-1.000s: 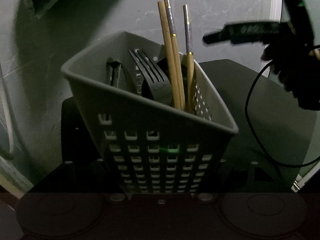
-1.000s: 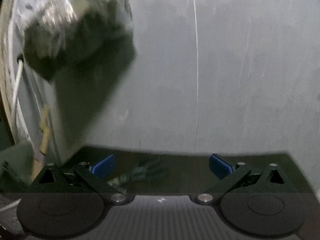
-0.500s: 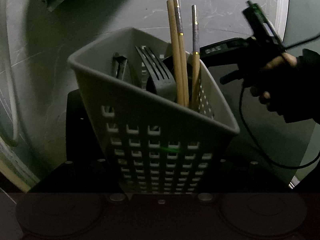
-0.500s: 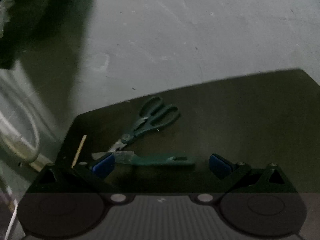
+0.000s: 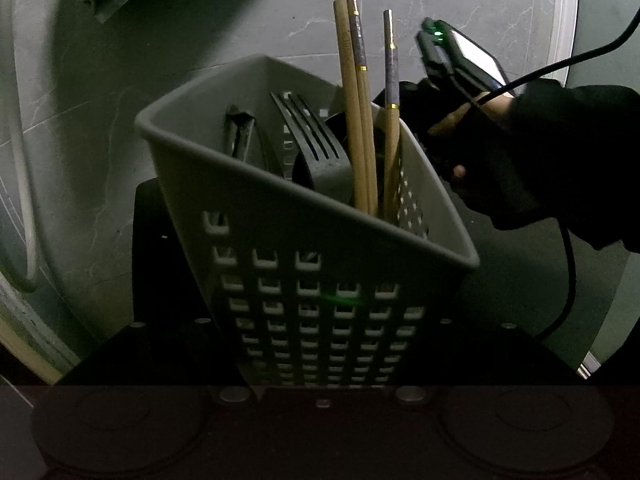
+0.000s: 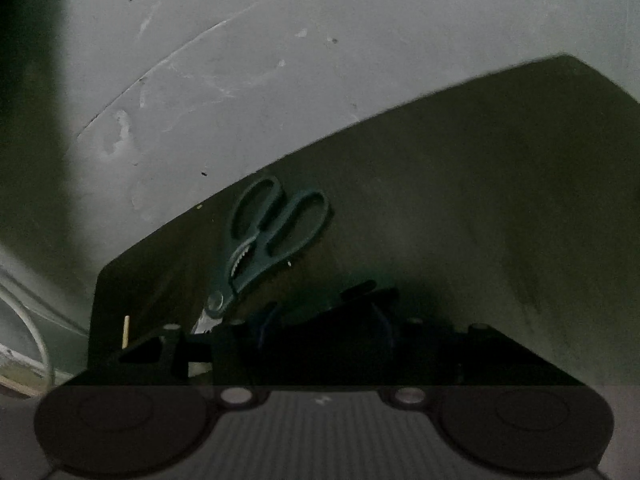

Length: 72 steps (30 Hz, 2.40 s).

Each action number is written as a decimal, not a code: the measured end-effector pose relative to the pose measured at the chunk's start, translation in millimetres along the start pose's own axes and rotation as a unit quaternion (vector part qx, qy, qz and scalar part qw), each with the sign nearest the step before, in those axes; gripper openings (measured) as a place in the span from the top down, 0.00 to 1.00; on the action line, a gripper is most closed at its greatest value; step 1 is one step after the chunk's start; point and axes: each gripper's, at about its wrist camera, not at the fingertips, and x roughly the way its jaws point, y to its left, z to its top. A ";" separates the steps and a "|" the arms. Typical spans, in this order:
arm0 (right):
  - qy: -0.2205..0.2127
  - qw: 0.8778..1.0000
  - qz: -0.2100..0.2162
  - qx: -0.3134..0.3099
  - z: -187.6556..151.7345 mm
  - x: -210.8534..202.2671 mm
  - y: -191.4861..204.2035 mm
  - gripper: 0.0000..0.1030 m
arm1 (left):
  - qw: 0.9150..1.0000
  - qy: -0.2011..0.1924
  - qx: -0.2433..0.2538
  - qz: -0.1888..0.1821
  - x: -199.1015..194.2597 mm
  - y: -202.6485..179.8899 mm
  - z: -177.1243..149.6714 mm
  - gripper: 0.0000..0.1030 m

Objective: Organize utensils
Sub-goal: 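Move the right gripper back down toward the green-handled scissors, then grasp the green-handled scissors by the handle with the right gripper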

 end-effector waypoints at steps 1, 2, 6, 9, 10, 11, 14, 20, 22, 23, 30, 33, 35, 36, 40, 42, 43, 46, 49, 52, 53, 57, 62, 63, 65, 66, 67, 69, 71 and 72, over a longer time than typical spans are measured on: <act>-0.003 1.000 -0.004 -0.008 2.8 2.1 1.2 0.57 | 1.000 0.000 0.000 0.000 0.7 -0.1 0.8 0.26; -0.006 1.000 -0.006 -0.016 5.9 4.9 1.9 0.63 | 1.000 0.000 0.000 0.000 0.8 -0.4 1.0 0.26; -0.016 0.999 -0.013 -0.045 20.5 16.4 3.7 0.65 | 1.000 0.000 0.000 0.000 0.1 -1.3 -0.8 0.26; -0.019 0.998 -0.003 -0.064 26.6 22.0 9.9 0.64 | 1.000 0.000 0.000 0.000 0.2 0.3 -0.2 0.26; -0.018 0.997 0.006 -0.077 26.5 23.9 12.9 0.64 | 1.000 0.000 0.000 0.000 -1.2 0.2 -1.6 0.26; -0.017 0.995 0.014 -0.098 24.8 25.1 17.2 0.64 | 1.000 0.000 0.000 0.000 -1.1 0.1 -1.5 0.26; -0.020 0.982 0.021 -0.185 11.5 24.3 31.1 0.64 | 1.000 0.000 0.000 0.001 -0.9 -0.1 -1.6 0.26; -0.026 0.959 0.062 -0.274 -12.4 12.0 28.0 0.70 | 1.000 0.000 0.000 0.001 0.0 -0.6 -1.1 0.26; -0.029 0.950 0.069 -0.303 -18.5 8.6 25.4 0.73 | 1.000 -0.001 -0.001 0.001 0.0 -0.6 -1.1 0.26; -0.029 0.944 0.070 -0.322 -21.1 6.7 25.1 0.75 | 1.000 -0.001 0.000 0.001 -0.1 -0.7 -1.3 0.26; 0.001 0.911 0.071 -0.407 -20.1 -7.6 17.8 0.82 | 1.000 -0.002 -0.001 0.001 -0.5 -1.1 -2.6 0.26; 0.002 0.894 0.052 -0.446 -27.7 -11.8 22.1 0.82 | 1.000 -0.002 0.000 0.000 0.4 -1.2 -3.1 0.26; -0.007 0.871 0.022 -0.491 -40.5 -16.9 27.8 0.82 | 1.000 -0.003 -0.001 0.000 0.5 -0.6 -3.3 0.26; -0.015 0.854 0.003 -0.520 -49.1 -19.5 30.8 0.82 | 1.000 -0.004 -0.001 0.000 0.7 -0.1 -3.7 0.26; -0.047 0.773 -0.063 -0.630 -90.7 -23.9 44.7 0.82 | 1.000 -0.006 -0.002 0.000 0.9 1.0 -5.0 0.26; -0.054 0.744 -0.079 -0.661 -106.2 -25.9 48.2 0.83 | 1.000 -0.006 -0.002 0.000 0.9 0.9 -5.9 0.26; -0.057 0.733 -0.086 -0.672 -111.8 -27.1 48.6 0.83 | 1.000 -0.007 -0.002 0.000 0.6 1.3 -6.1 0.26; -0.063 0.704 -0.101 -0.700 -126.6 -27.0 49.8 0.83 | 1.000 -0.006 -0.002 0.000 0.5 1.0 -6.5 0.26; -0.059 0.696 -0.096 -0.710 -130.5 -30.2 50.4 0.82 | 1.000 -0.007 -0.002 -0.001 0.4 1.1 -7.0 0.26; -0.030 0.733 -0.065 -0.676 -110.5 -32.0 49.7 0.81 | 1.000 -0.007 -0.002 0.000 0.5 0.6 -7.0 0.26; -0.015 0.749 -0.051 -0.661 -100.6 -32.4 49.7 0.81 | 1.000 -0.006 -0.002 0.000 0.6 0.5 -6.9 0.26; 0.045 0.794 0.002 -0.606 -63.6 -29.0 46.2 0.78 | 1.000 -0.007 -0.002 0.000 0.6 0.0 -7.1 0.26; 0.112 0.839 0.064 -0.529 -26.6 -17.9 36.6 0.77 | 1.000 -0.007 -0.003 0.000 0.2 0.1 -7.8 0.26; 0.122 0.851 0.075 -0.505 -20.7 -15.9 33.2 0.77 | 1.000 -0.007 -0.003 0.000 0.2 0.0 -7.9 0.26; 0.127 0.860 0.084 -0.487 -16.1 -13.3 29.7 0.79 | 1.000 -0.007 -0.003 0.000 0.3 0.1 -7.7 0.26; 0.124 0.861 0.086 -0.485 -17.0 -14.2 28.4 0.80 | 1.000 -0.007 -0.003 0.000 0.3 0.3 -7.7 0.26; 0.120 0.863 0.086 -0.484 -17.4 -13.8 28.0 0.80 | 1.000 -0.007 -0.003 0.000 0.3 0.3 -7.7 0.26; 0.116 0.869 0.092 -0.472 -18.1 -14.2 24.9 0.81 | 1.000 -0.006 -0.002 0.000 0.3 0.1 -8.0 0.26; 0.114 0.878 0.095 -0.456 -17.3 -16.2 19.5 0.82 | 1.000 -0.007 -0.003 0.000 0.4 -0.1 -7.7 0.26; 0.106 0.884 0.094 -0.445 -17.6 -18.6 14.6 0.82 | 1.000 -0.006 -0.002 0.000 0.3 -0.2 -8.0 0.26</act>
